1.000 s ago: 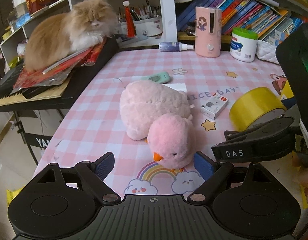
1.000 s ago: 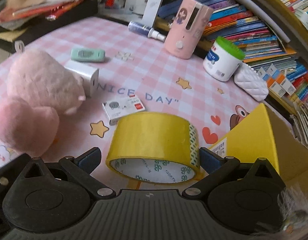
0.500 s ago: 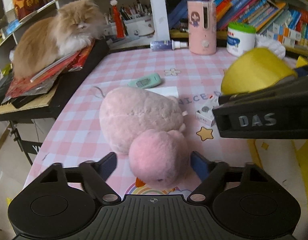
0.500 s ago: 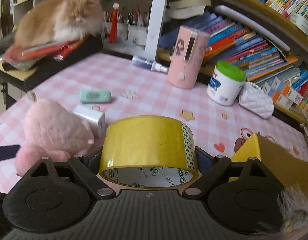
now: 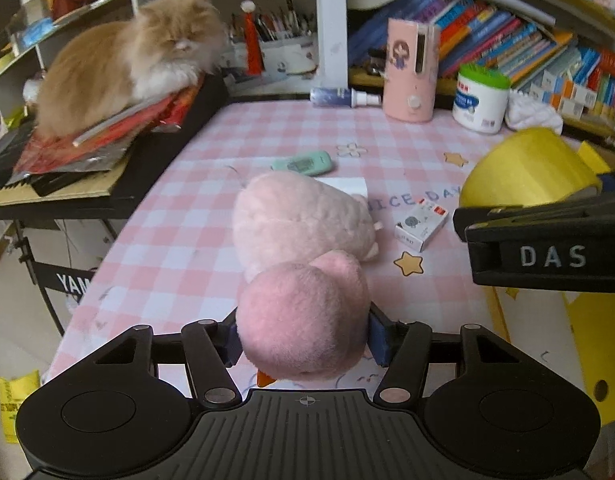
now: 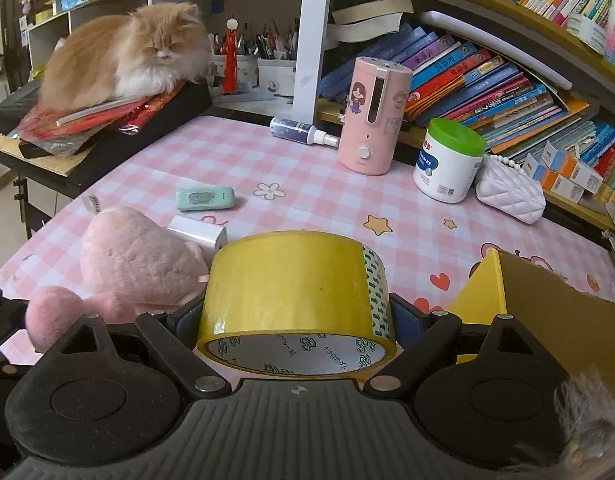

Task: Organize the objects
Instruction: 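Grasp the yellow tape roll with the right tool while the left tool grasps the pink plush chick, then carry the tape roll with the right tool while the left tool carries the chick toward the box, then open the right tool dropping the tape roll in the box while the left tool releases the chick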

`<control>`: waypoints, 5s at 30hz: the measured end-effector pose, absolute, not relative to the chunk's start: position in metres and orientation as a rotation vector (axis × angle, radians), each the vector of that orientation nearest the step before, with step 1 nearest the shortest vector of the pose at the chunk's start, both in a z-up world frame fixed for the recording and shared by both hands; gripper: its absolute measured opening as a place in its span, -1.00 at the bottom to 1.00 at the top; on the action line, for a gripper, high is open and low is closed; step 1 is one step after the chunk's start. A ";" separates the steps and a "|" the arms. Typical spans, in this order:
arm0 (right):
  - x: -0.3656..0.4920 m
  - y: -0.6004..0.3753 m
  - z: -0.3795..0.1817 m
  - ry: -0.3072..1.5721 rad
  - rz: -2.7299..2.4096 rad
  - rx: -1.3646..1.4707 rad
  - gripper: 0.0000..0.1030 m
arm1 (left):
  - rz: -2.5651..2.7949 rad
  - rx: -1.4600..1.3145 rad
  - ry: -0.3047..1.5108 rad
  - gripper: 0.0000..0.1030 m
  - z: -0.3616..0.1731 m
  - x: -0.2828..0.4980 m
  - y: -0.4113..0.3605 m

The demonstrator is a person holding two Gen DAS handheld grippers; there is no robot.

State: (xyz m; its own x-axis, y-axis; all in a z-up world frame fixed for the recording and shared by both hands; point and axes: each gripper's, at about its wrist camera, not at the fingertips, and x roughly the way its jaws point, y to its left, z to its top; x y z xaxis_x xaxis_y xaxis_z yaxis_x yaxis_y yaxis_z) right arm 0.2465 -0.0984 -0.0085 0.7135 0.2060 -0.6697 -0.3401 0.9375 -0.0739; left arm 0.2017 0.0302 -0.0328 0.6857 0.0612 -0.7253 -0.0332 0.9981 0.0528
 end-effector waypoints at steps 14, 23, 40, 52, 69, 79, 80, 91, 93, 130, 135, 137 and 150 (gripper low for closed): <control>0.196 -0.097 0.011 0.725 0.323 -0.131 0.74 | 0.047 -0.007 0.722 0.12 0.002 0.146 0.059; 0.159 -0.094 0.005 0.757 0.273 -0.111 0.74 | 0.024 -0.010 0.728 0.12 0.001 0.108 0.070; 0.078 -0.089 -0.006 0.816 0.229 -0.099 0.74 | -0.025 -0.008 0.739 0.12 0.000 0.037 0.085; 0.026 -0.110 -0.016 0.841 0.147 -0.028 0.74 | -0.135 0.062 0.768 0.12 -0.008 0.005 0.063; -0.024 -0.180 -0.024 0.873 -0.078 0.099 0.74 | -0.376 0.162 0.769 0.12 -0.013 -0.003 -0.003; -0.046 -0.219 -0.025 0.880 -0.195 0.159 0.74 | -0.488 0.208 0.767 0.12 -0.013 -0.005 -0.042; -0.048 -0.222 -0.025 0.881 -0.203 0.163 0.74 | -0.498 0.212 0.767 0.12 -0.013 -0.005 -0.046; -0.053 -0.252 -0.021 0.872 -0.258 0.190 0.74 | -0.539 0.230 0.751 0.12 -0.009 0.000 -0.076; -0.051 -0.257 -0.021 0.873 -0.258 0.189 0.74 | -0.537 0.229 0.750 0.12 -0.008 0.003 -0.080; 0.030 -0.340 0.034 0.679 -0.208 0.150 0.74 | -0.517 0.196 0.479 0.12 0.046 0.055 -0.151; 0.055 -0.356 0.062 0.570 -0.183 0.113 0.74 | -0.479 0.193 0.454 0.12 0.051 0.079 -0.168; 0.069 -0.363 0.069 0.548 -0.164 0.106 0.74 | -0.459 0.203 0.459 0.12 0.049 0.091 -0.177; 0.181 -0.376 0.057 0.622 -0.004 0.005 0.74 | -0.391 0.308 0.634 0.12 0.011 0.154 -0.241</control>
